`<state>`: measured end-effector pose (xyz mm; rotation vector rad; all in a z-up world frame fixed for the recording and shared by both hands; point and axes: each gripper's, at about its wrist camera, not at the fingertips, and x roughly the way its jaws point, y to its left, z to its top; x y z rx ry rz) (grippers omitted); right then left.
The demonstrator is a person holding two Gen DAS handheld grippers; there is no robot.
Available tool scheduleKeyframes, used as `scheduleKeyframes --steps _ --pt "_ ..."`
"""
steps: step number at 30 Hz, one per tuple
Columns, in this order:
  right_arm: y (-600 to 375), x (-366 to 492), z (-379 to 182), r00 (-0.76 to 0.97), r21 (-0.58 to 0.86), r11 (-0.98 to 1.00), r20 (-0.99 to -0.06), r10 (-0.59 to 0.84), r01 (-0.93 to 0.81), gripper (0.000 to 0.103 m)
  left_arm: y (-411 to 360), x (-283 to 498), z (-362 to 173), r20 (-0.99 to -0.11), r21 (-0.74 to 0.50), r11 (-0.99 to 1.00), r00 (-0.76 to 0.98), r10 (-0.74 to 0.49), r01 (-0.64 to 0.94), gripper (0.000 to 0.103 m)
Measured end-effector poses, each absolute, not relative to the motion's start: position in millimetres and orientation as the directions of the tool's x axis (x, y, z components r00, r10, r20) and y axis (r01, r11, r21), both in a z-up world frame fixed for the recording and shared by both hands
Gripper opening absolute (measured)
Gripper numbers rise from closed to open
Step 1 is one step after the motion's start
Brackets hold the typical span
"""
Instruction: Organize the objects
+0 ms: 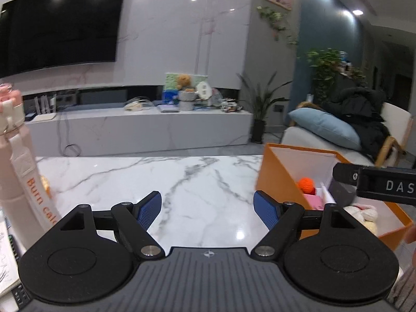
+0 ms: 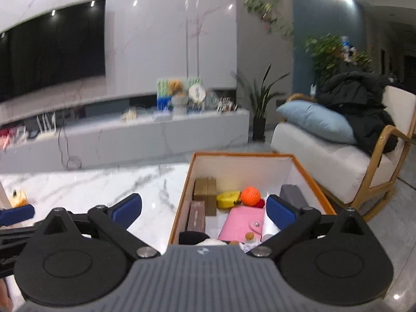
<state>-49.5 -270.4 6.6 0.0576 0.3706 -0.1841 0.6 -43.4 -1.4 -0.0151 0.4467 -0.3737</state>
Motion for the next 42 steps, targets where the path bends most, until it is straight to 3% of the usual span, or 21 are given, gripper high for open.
scheduleKeyframes --steps 7,18,42 --pt "-264 -64 12 0.927 -0.005 0.978 -0.319 -0.197 0.207 0.102 -48 -1 -4 -0.432 -0.139 0.920 0.814 -0.389 0.366 0.092" --pt "-256 -65 7 0.928 -0.014 0.987 -0.339 -0.153 0.158 0.102 -51 -10 -2 -0.403 -0.065 0.932 0.845 -0.351 0.356 0.092" --pt "-256 -63 1 0.913 -0.026 0.988 -0.378 -0.151 0.153 0.101 -48 -12 2 -0.379 -0.036 0.944 0.869 -0.317 0.329 0.092"
